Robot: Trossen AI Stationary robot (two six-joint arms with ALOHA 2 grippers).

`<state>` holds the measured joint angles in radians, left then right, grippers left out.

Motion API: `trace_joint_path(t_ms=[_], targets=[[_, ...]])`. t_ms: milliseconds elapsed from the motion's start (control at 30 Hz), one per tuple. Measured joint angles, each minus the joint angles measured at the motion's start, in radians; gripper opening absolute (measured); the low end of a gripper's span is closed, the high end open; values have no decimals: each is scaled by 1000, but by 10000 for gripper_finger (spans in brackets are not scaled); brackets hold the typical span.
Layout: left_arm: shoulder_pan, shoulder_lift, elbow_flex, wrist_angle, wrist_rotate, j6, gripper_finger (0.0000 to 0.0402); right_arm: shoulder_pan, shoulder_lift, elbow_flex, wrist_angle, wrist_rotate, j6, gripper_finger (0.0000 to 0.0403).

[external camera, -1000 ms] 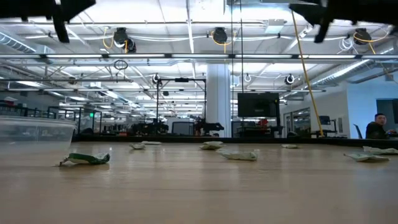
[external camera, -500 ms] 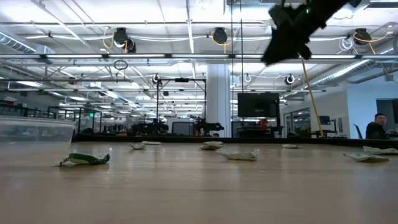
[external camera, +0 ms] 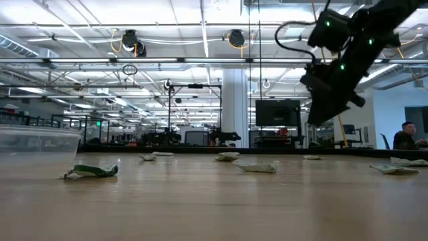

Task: Pick and place Stevia / Truvia into bins
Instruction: Put the light green stevia packet into the transparent bin

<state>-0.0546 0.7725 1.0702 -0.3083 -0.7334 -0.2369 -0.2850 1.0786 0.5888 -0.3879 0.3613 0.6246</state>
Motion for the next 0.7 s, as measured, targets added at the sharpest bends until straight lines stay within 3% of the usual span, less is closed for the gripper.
trace_joint_path(t_ms=[200, 300, 400, 700], targets=[[68, 75, -1, 21, -1, -23, 95, -150, -1, -149, 323, -155, -73, 141], [117, 87, -1, 21, 5, -33, 127, -201, 0, -164, 285, -159, -90, 154], [179, 82, -1, 19, 52, -121, 144, -221, 0, -163, 274, -235, -94, 157], [342, 76, -1, -21, 250, -135, 131, -217, 39, -167, 267, -228, -119, 147]])
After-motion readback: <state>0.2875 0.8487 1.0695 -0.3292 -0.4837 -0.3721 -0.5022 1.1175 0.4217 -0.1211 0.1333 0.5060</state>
